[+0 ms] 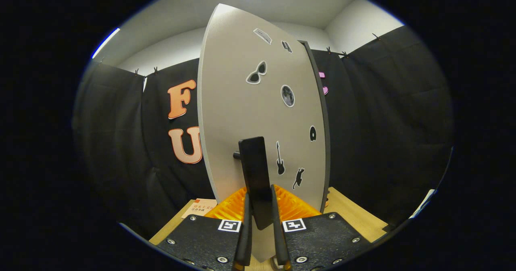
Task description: Open the shoe cabinet door, grab the shoes and put them into the shoe cabinet, then close the shoe cabinet door.
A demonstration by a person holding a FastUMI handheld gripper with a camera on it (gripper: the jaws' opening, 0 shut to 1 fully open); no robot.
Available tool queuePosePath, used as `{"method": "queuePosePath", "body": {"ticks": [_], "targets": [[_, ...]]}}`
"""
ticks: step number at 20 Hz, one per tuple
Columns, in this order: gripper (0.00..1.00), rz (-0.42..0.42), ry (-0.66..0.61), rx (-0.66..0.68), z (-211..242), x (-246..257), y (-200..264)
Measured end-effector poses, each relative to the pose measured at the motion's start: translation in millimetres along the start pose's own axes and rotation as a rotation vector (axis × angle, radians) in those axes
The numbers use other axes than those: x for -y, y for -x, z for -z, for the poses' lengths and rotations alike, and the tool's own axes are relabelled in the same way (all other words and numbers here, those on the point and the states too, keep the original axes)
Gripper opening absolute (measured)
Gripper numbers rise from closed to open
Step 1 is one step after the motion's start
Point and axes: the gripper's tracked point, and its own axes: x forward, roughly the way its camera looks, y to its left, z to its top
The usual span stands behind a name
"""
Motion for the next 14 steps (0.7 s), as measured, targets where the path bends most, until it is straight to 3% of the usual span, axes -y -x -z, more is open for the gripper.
{"method": "queuePosePath", "body": {"ticks": [8, 14], "targets": [[0.21, 0.053, -0.017, -0.013, -0.5, 36.7, 17.3], [0.21, 0.134, -0.055, -0.018, -0.6, 93.1, 37.1]]}}
